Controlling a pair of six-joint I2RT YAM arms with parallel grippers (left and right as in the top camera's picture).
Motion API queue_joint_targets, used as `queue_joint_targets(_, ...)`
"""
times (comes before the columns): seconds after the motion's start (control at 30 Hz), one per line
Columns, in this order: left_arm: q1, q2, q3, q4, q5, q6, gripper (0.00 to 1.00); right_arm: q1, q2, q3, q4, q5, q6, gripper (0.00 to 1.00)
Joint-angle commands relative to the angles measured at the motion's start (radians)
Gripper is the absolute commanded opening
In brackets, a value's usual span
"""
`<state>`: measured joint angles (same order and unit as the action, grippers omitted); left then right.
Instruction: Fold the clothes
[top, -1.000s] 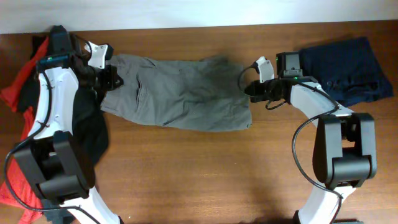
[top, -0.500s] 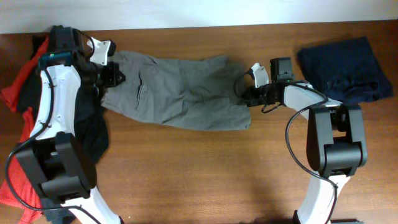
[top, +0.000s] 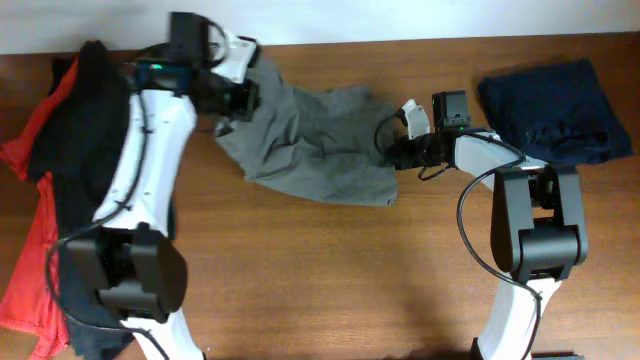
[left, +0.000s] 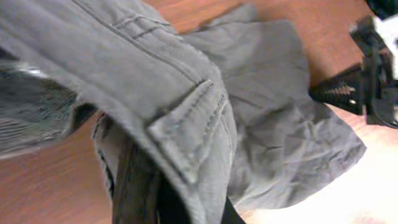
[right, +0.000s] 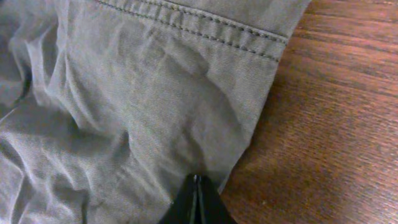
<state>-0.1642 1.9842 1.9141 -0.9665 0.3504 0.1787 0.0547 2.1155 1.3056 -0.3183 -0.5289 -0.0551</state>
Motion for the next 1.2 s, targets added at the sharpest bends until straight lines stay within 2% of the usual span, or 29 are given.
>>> queue_joint_targets(0.0,-0.091,-0.027,0.028,0.036,-0.037,-0.006,0.01,0.019,0.058,-0.006,-0.011,0.032,0.003,0.04)
queue_joint_targets(0.37,-0.330,0.035,0.028,0.121,-0.179,-0.005,0.01,0.019,0.058,-0.007,-0.026,0.032,0.003,0.04)
queue_joint_targets(0.6,-0.375,0.157,0.028,0.179,-0.183,-0.009,0.01,0.017,0.058,-0.006,-0.029,0.031,0.003,0.04)
queue_joint_targets(0.73,-0.383,0.193,0.028,0.206,-0.183,-0.032,0.01,-0.005,0.041,0.016,-0.039,-0.065,0.012,0.04)
queue_joint_targets(0.97,-0.384,0.209,0.028,0.238,-0.181,-0.036,0.01,-0.104,-0.124,0.108,-0.158,-0.175,0.093,0.04)
queue_joint_targets(1.0,-0.385,0.209,0.028,0.248,-0.175,-0.036,0.05,-0.112,-0.142,0.113,-0.169,-0.175,0.094,0.04)
queue_joint_targets(1.03,-0.386,0.209,0.028,0.261,-0.157,-0.036,0.34,-0.125,-0.170,0.121,-0.191,-0.175,0.094,0.04)
queue_joint_targets(1.07,-0.386,0.209,0.028,0.272,-0.138,-0.036,0.76,-0.138,-0.197,0.125,-0.208,-0.175,0.094,0.04)
queue_joint_targets(1.1,-0.387,0.209,0.028,0.277,-0.129,-0.035,0.97,-0.145,-0.209,0.125,-0.212,-0.175,0.095,0.06)
queue_joint_targets(1.17,-0.389,0.209,0.028,0.302,-0.111,-0.036,0.99,-0.169,-0.250,0.125,-0.232,-0.175,0.098,0.12)
